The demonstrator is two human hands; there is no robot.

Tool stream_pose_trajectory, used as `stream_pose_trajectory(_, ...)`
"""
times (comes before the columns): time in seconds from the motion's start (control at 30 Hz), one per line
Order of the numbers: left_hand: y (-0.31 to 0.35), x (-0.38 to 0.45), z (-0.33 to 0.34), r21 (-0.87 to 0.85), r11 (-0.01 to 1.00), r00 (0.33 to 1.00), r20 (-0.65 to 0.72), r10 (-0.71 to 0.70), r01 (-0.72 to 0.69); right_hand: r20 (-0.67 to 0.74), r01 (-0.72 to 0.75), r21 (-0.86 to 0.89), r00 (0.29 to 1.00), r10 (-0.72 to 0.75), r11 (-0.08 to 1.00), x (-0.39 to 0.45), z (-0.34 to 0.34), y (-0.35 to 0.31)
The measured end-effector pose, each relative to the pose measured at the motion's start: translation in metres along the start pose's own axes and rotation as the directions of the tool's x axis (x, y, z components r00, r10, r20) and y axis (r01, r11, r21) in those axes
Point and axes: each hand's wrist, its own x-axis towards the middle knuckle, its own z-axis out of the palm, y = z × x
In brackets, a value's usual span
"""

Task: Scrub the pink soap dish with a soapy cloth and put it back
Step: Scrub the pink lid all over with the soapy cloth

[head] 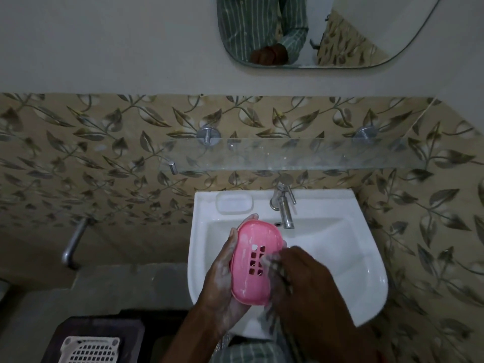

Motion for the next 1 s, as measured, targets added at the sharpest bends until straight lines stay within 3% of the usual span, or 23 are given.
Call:
stream_pose_trajectory(0.1, -0.004, 0.000, -0.002, 0.087, 0.995, 0.998, -0.021, 0.054, -0.052, -0.098, -0.098, -0.043, 0.991, 0.093, 0.994, 0.027, -0.004, 0.002)
stream_pose_trajectory(0.2, -0.001, -0.002, -0.001, 0.097, 0.988, 0.992, -0.026, 0.120, -0.117, -0.070, -0.141, -0.066, 0.988, 0.137, 0.988, 0.021, 0.002, -0.004)
stream_pose_trajectory(0.4, 0.007, -0.002, 0.003, 0.033, 0.996, 0.997, -0.004, 0.083, -0.083, 0.016, -0.138, 0.041, 0.990, 0.137, 0.990, -0.013, 0.012, -0.010)
stream_pose_trajectory(0.57, -0.007, -0.006, 0.004, 0.228, 0.965, 0.982, -0.102, 0.157, -0.131, -0.117, -0.183, -0.018, 0.977, 0.180, 0.983, 0.033, -0.003, -0.001)
stream_pose_trajectory(0.67, 0.001, -0.006, 0.007, 0.315, 0.926, 0.964, -0.089, 0.249, -0.210, -0.073, -0.205, -0.012, 0.976, 0.203, 0.979, 0.028, 0.003, -0.008)
stream_pose_trajectory(0.8, 0.013, -0.007, 0.007, 0.349, 0.907, 0.956, -0.087, 0.281, -0.235, 0.079, -0.283, 0.124, 0.958, 0.275, 0.951, -0.006, 0.015, -0.014)
stream_pose_trajectory(1.0, 0.007, -0.006, 0.010, 0.493, 0.844, 0.952, -0.094, 0.293, -0.211, -0.096, -0.254, 0.136, 0.959, 0.268, 0.958, 0.024, 0.007, -0.002)
